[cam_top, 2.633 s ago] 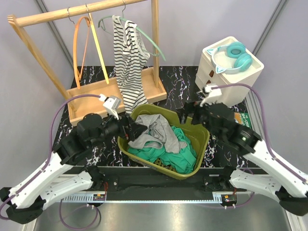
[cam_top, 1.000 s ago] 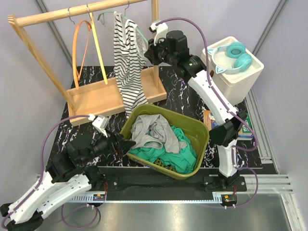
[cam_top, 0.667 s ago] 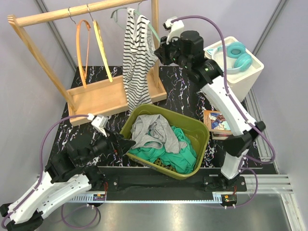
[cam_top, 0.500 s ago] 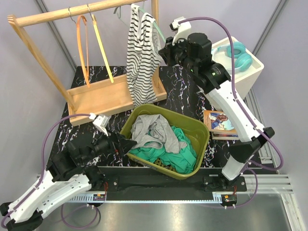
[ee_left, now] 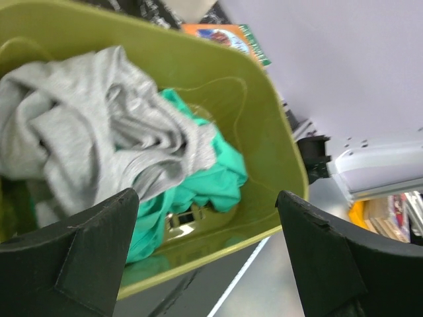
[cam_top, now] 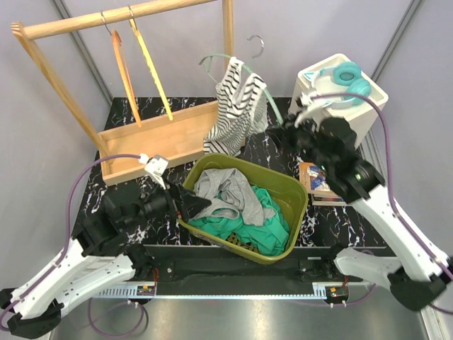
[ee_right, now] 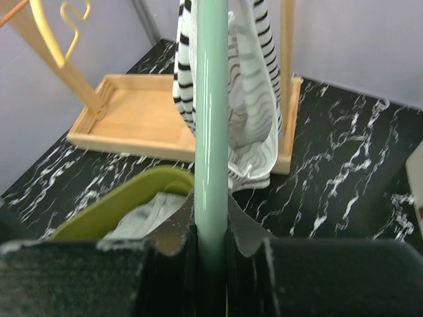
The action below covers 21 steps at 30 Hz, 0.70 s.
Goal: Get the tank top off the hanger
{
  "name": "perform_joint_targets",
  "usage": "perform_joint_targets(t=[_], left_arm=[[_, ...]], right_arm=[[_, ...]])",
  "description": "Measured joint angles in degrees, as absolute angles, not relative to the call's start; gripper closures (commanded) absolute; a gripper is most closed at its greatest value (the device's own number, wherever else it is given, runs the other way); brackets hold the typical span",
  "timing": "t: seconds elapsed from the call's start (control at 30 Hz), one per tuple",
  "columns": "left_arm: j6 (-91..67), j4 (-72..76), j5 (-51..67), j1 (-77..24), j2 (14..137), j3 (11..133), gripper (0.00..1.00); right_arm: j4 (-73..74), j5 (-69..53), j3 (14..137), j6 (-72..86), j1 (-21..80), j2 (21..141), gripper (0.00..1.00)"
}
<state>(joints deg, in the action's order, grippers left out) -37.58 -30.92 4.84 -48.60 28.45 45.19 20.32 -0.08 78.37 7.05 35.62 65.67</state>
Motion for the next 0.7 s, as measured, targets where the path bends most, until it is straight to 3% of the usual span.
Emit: perform_joint_targets(t=[0.3, 0.7], left_arm=[[-39.4, -20.9, 7.4, -51.9, 43.9, 55.9, 0.15], [-30.0, -17.4, -9.1, -60.3, 53.9, 73.8, 0.16]], right_arm=[[18.7, -5.4, 62.3, 13.4, 35.6, 44.1, 1.00], [19.8, -10.9, 51.3, 17.1, 35.6, 28.9, 1.00]])
